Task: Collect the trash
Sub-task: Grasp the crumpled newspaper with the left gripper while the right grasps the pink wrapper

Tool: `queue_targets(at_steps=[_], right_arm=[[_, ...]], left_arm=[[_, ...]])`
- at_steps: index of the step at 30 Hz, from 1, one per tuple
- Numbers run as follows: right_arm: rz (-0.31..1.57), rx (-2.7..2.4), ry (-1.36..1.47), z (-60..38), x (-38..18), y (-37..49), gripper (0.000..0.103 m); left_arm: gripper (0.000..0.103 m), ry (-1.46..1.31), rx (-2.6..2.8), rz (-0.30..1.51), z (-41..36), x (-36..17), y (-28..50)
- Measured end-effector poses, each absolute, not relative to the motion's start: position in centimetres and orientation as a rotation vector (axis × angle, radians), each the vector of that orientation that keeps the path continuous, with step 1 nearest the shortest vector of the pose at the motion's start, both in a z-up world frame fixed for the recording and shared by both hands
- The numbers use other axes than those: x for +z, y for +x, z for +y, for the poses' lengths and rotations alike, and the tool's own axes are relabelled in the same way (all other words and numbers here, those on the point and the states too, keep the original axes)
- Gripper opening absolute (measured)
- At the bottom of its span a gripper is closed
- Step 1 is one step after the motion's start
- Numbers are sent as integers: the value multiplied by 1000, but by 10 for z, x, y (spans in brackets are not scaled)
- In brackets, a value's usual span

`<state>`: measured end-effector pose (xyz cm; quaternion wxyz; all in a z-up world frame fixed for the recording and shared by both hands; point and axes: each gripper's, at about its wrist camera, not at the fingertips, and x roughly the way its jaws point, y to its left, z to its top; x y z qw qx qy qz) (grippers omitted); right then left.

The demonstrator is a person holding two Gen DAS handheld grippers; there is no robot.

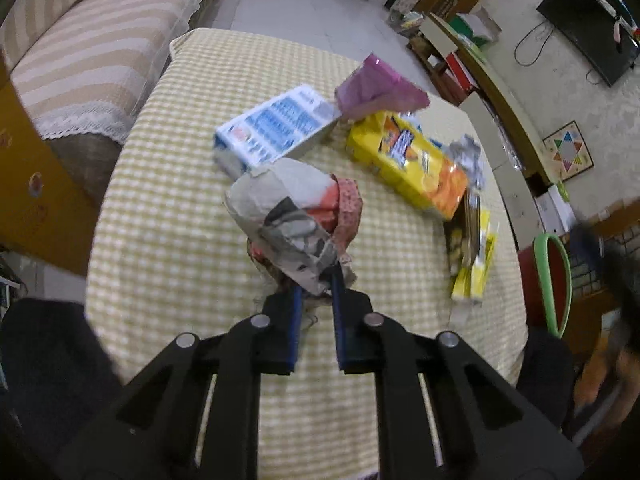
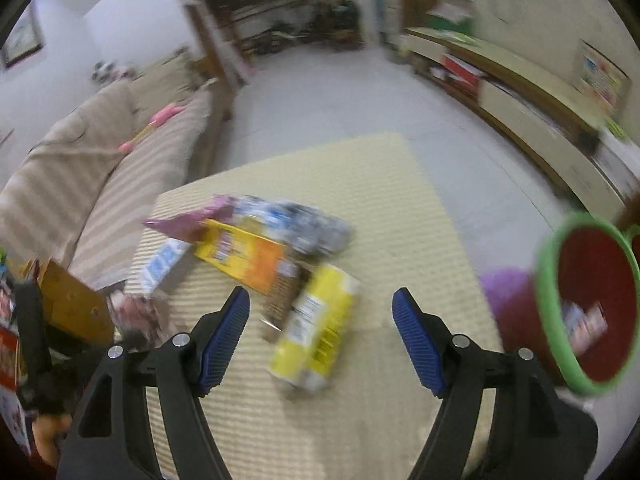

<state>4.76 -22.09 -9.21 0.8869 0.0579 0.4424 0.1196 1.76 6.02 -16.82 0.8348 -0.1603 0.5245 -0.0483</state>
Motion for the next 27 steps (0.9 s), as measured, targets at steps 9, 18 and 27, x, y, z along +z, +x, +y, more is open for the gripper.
queue_targets(at_steps=[9,18,27], right_arm=[[964,457,-120,-101,-116,109,72],[980,488,-232,-63,-130,140,76],[1002,534,-257,-52,-144,142,26]], left_arm=[[13,-394,-102,1145,77,-186,5],[15,-440,-109,1142,88,-195,5],[49,-482,-112,1134,93,-196,5]])
